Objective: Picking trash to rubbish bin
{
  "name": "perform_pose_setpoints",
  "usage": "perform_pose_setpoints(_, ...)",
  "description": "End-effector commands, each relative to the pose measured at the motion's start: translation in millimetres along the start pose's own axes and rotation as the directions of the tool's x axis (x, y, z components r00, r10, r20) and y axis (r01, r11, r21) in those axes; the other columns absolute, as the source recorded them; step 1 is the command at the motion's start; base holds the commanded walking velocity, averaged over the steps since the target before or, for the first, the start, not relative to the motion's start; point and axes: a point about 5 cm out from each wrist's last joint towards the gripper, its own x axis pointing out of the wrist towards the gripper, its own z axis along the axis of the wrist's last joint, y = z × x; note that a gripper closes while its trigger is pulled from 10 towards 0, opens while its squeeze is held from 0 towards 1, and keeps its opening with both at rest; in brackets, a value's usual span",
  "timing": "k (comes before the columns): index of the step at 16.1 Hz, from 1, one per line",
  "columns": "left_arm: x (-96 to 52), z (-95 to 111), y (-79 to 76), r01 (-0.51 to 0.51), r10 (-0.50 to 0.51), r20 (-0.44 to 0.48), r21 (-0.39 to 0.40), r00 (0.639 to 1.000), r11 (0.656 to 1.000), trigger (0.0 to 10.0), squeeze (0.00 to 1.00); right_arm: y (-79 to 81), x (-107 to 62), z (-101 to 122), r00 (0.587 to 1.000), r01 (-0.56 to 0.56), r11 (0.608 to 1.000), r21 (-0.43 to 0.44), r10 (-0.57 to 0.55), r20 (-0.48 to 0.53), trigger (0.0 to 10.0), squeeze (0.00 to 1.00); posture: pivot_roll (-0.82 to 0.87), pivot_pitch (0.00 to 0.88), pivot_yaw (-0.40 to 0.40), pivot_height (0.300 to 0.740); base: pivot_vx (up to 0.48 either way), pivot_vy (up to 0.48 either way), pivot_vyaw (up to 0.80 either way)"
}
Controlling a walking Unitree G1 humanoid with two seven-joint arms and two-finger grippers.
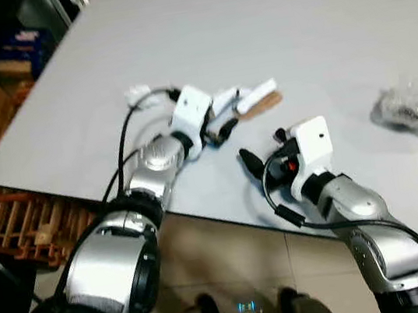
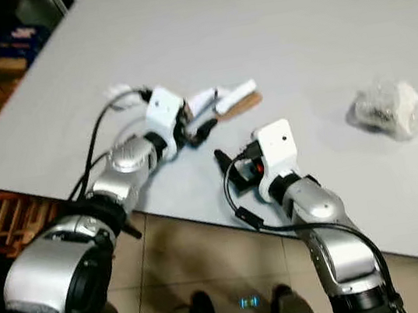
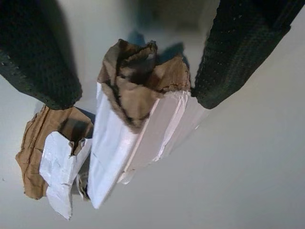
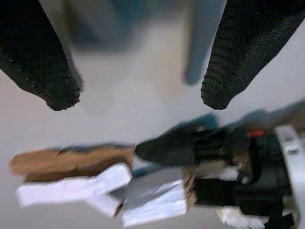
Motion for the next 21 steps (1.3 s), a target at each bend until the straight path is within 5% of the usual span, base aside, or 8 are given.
perform_pose_setpoints(1,-0.6,-3,0.6,-0.008,0.009,-0.022,0.016,1.0,1.0,10.0,0.0,6.4,-3.7,1,1.0,-0.017,1.0,0.022,0.017,0.003,10.0,0.0,-0.22,0.324,0.11,0.74,0.0,0.0,0.0)
perform_pose_setpoints(4,2.5,18,6.6,0.004,-0.007,0.051,0.052,0.999,0.999,10.0,0.0,7.6,-5.7,2,1.0,-0.01,1.0,0.026,0.01,0.002,10.0,0.0,-0.21,0.327,0.113,0.74,0.0,0.0,0.0)
perform_pose_setpoints(9,1.1,60,14.4,0.197,-0.218,0.196,0.118,0.956,0.973,10.0,0.0,9.6,-4.5,2,1.0,-0.014,0.999,0.033,0.014,0.0,10.0,0.0,-0.2,0.314,0.123,0.74,0.0,0.0,0.0)
perform_pose_setpoints(12,-9.4,93,21.3,0.38,-0.427,0.272,0.21,0.862,0.901,10.0,0.0,12.1,-0.1,3,1.0,-0.023,0.999,0.037,0.022,0.009,10.0,0.0,-0.19,0.298,0.132,0.74,0.0,0.0,0.0)
perform_pose_setpoints(14,-10.7,118,30.3,0.324,-0.372,0.384,0.185,0.845,0.928,10.0,0.0,12.7,1.2,2,1.0,-0.024,0.999,0.043,0.023,0.013,10.0,0.0,-0.17,0.288,0.139,0.74,0.0,0.0,0.0)
perform_pose_setpoints(16,-2.5,111,29.0,0.249,-0.28,0.346,0.132,0.896,0.959,10.0,0.0,15.4,2.7,2,0.999,-0.028,0.998,0.05,0.027,0.022,10.0,0.0,-0.18,0.291,0.15,0.74,0.0,0.0,0.0)
perform_pose_setpoints(21,8.8,77,5.4,0.294,-0.295,0.228,0.037,0.928,0.955,10.0,0.0,15.8,-1.5,0,1.0,-0.016,0.998,0.058,0.015,0.018,10.0,0.0,-0.2,0.302,0.155,0.74,0.0,0.0,0.0)
